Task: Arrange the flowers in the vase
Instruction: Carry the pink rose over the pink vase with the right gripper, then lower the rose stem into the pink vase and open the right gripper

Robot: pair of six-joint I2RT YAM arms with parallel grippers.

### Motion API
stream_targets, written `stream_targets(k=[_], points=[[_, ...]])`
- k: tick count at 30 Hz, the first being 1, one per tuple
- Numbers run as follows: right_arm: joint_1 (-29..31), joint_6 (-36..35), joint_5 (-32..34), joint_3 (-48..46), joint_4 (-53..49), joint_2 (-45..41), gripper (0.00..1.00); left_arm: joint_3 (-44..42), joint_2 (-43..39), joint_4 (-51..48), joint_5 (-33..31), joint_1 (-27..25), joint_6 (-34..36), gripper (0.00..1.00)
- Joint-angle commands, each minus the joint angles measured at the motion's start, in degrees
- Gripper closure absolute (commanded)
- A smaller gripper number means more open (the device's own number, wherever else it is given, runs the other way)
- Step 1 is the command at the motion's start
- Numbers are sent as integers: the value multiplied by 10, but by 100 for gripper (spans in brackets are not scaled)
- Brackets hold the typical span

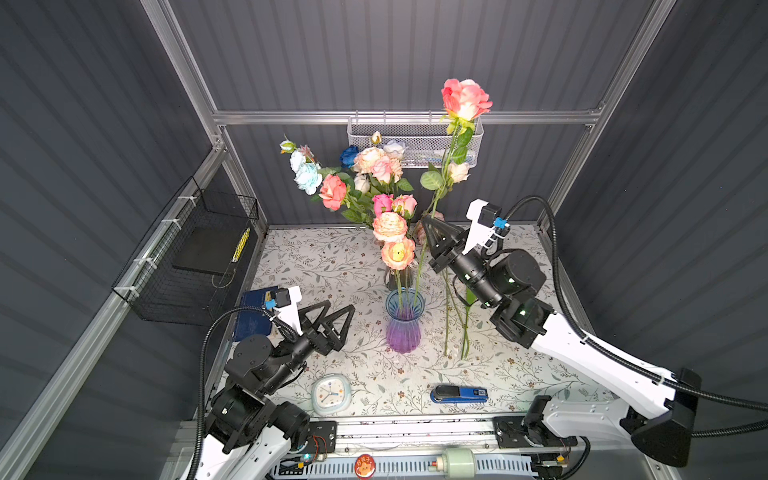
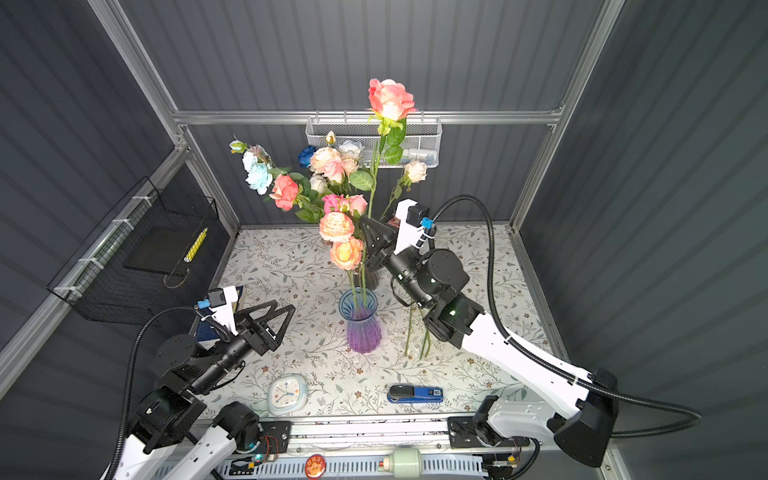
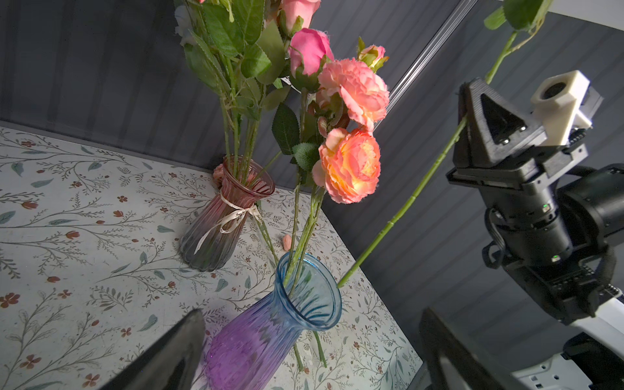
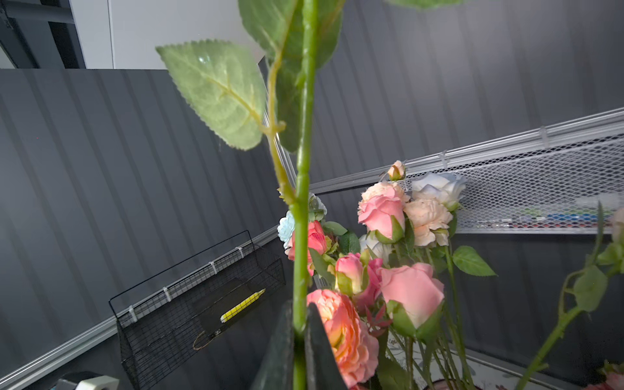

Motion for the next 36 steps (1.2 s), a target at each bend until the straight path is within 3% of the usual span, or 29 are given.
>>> stream_targets(k=[1,6,10,14,21,28,36], points=[[8,-44,35,-36,115,12,98,18,-5,-6,-6,3,-2,0],[14,-38,51,-104,157,22,96,18,-5,-6,-7,2,-2,0],[17,0,57,-146,148,14,88,16,-2,-1,-6,2,-2,0],[17,49,48,-161,66,-7,82,15,2,4,-4,2,-2,0],[17,112,0,-161,-108,-68,48,14,3,11,0,3,1,0],[17,110,-42,-133,-215,-114,35,4,12,32,6,2,-4,0],[16,120,-66,-144,-289,-163,29,1,12,31,6,3,-5,0]])
